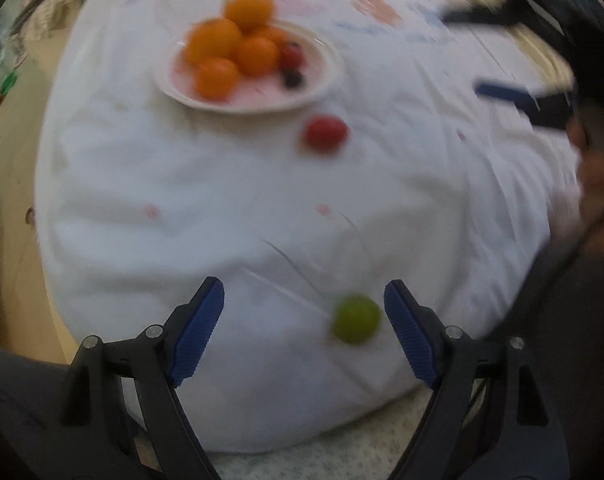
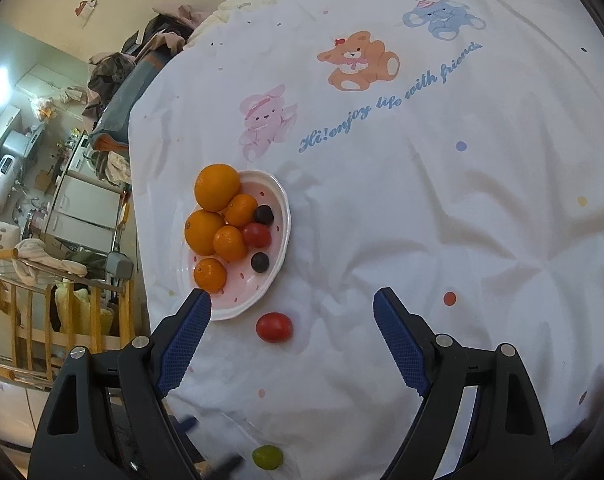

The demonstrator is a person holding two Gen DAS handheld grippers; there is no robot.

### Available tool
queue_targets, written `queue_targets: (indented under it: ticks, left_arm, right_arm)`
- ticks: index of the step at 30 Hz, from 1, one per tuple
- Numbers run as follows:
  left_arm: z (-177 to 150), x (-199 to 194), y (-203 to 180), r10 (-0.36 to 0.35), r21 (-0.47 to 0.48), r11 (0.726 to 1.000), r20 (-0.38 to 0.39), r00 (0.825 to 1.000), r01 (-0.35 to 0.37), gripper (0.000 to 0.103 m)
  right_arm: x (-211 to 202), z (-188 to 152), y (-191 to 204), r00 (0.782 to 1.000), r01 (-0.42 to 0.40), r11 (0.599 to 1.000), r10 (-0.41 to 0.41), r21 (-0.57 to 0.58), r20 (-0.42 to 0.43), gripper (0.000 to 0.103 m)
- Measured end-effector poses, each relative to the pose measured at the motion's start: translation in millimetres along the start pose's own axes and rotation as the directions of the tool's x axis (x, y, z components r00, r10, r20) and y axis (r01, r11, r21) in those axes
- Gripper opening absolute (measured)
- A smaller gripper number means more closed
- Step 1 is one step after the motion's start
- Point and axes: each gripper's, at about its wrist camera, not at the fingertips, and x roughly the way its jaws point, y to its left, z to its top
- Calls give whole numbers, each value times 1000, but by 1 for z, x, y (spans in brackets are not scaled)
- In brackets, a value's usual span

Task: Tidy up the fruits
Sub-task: 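Move the left gripper to the green cherry tomato and grasp it, then grasp the red cherry tomato with the right gripper while the left gripper holds the green tomato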

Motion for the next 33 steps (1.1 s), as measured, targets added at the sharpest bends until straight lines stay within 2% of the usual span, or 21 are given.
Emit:
queue_targets:
  ticks: [1,3,4,6,10,12,13,14,21,33]
  left_arm:
    - [-5,3,-6,-1,16,1000,-10,1000,1,80]
    - [-12,12,-13,11,30,999,-32,999,-10,72]
    - [-14,17,-16,12,32,999,-45,999,-11,64]
    - [-16,23,-20,11,39,999,-65,998,-8,61]
    - [-16,29,-28,42,69,997,-57,998,-38,45]
    - [-14,31,-28,25,72,997,-58,998,-20,37]
    - [-14,31,-28,7,70,998,-61,998,-2,29]
    - [-12,31,-30,-7,68,998,-66,998,12,25]
    - [-5,15,-21,-36,36,999,-57,998,38,24]
    - [61,-29,47,50,-59,997,85,995,-45,24]
  right_arm:
    - [-1,0,0,1000,3,1000,-3,1,3,86]
    - [-4,0,-3,1000,14,1000,-14,6,14,86]
    - [-5,0,-4,1000,15,1000,-15,9,15,86]
    - [-7,0,-7,1000,15,1000,-15,18,20,86]
    - [-10,0,-11,1000,15,1000,-16,28,23,86]
    - [-11,-1,-12,1000,18,999,-19,30,25,86]
    - [-11,0,-12,999,18,999,-19,32,26,86]
    - [-11,-1,-12,999,19,999,-19,32,25,86]
    - [-7,0,-11,999,33,999,-33,25,16,86]
    - [24,-10,4,993,95,994,-99,-51,-63,86]
